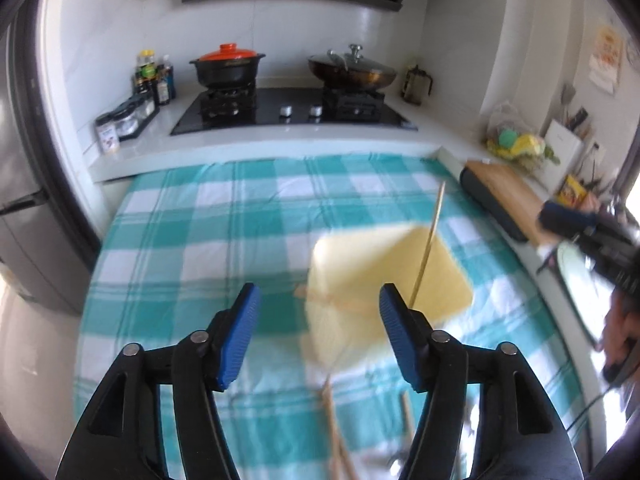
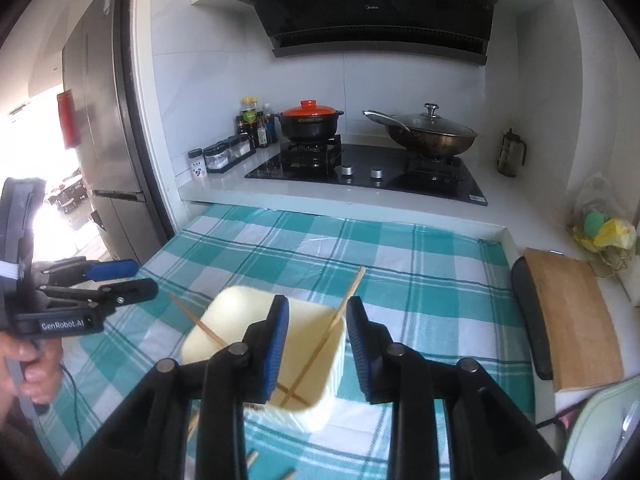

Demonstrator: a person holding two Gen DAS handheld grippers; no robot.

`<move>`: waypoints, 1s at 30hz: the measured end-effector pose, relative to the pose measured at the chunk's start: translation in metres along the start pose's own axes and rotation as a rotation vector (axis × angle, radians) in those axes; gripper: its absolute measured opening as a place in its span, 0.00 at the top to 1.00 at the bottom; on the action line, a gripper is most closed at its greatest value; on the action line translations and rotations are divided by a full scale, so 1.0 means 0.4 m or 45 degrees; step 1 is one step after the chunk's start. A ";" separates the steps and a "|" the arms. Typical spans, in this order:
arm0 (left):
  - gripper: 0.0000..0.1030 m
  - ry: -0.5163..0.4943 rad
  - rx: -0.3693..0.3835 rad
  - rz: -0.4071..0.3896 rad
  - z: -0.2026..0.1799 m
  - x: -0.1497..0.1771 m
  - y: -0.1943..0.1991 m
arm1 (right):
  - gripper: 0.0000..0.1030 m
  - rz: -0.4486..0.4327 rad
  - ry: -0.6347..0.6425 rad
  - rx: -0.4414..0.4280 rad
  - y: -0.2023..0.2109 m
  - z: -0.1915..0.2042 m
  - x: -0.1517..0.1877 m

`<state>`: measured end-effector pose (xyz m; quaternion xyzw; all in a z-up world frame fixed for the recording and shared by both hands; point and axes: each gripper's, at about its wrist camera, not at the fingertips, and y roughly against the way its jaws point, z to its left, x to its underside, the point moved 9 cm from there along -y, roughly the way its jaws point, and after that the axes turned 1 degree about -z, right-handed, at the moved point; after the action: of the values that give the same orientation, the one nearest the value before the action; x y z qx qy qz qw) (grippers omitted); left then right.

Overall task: Organize utensils
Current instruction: 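Withdraw both open tools from the basket back toward the utensil row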

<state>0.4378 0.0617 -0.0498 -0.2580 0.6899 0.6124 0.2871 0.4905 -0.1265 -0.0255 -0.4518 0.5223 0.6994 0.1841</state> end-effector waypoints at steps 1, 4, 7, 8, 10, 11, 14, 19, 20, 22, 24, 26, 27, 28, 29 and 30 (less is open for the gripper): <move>0.36 -0.014 -0.017 0.019 0.012 0.051 0.022 | 0.70 0.002 0.010 0.005 0.030 -0.005 0.021; 0.34 -0.030 -0.045 0.058 0.030 0.182 0.065 | 0.70 0.024 0.038 0.052 0.122 -0.025 0.116; 0.34 0.002 -0.053 0.083 0.029 0.315 0.096 | 0.70 0.043 0.042 0.112 0.192 -0.045 0.222; 0.34 0.014 -0.062 0.085 0.026 0.356 0.105 | 0.70 0.046 0.038 0.139 0.212 -0.050 0.260; 0.33 0.040 -0.096 0.082 0.021 0.433 0.116 | 0.70 0.041 0.021 0.184 0.249 -0.053 0.335; 0.33 0.062 -0.104 0.082 0.017 0.463 0.118 | 0.70 0.042 0.014 0.205 0.262 -0.049 0.374; 0.32 0.134 -0.102 0.082 -0.004 0.548 0.121 | 0.70 0.061 -0.058 0.236 0.291 -0.028 0.495; 0.32 0.108 -0.154 0.034 -0.026 0.620 0.118 | 0.70 0.108 -0.193 0.239 0.306 0.028 0.664; 0.32 0.100 -0.150 0.043 -0.028 0.630 0.115 | 0.70 0.116 -0.211 0.241 0.306 0.037 0.686; 0.32 0.092 -0.145 0.058 -0.028 0.642 0.108 | 0.70 0.133 -0.221 0.249 0.307 0.052 0.724; 0.32 0.096 -0.147 0.059 -0.022 0.640 0.099 | 0.70 0.146 -0.209 0.240 0.305 0.065 0.743; 0.32 0.112 -0.145 0.060 -0.016 0.647 0.094 | 0.70 0.150 -0.204 0.245 0.303 0.069 0.750; 0.32 0.120 -0.141 0.061 -0.013 0.644 0.091 | 0.70 0.149 -0.211 0.241 0.302 0.068 0.751; 0.32 0.120 -0.138 0.062 -0.013 0.644 0.088 | 0.70 0.149 -0.217 0.240 0.302 0.069 0.755; 0.32 0.115 -0.134 0.064 -0.016 0.646 0.087 | 0.70 0.150 -0.223 0.242 0.300 0.067 0.755; 0.32 0.102 -0.131 0.063 -0.019 0.644 0.085 | 0.70 0.151 -0.229 0.242 0.297 0.065 0.755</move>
<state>0.2323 0.0571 -0.2087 -0.2795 0.6745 0.6432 0.2306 0.2343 -0.2136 -0.2062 -0.3362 0.5933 0.6941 0.2306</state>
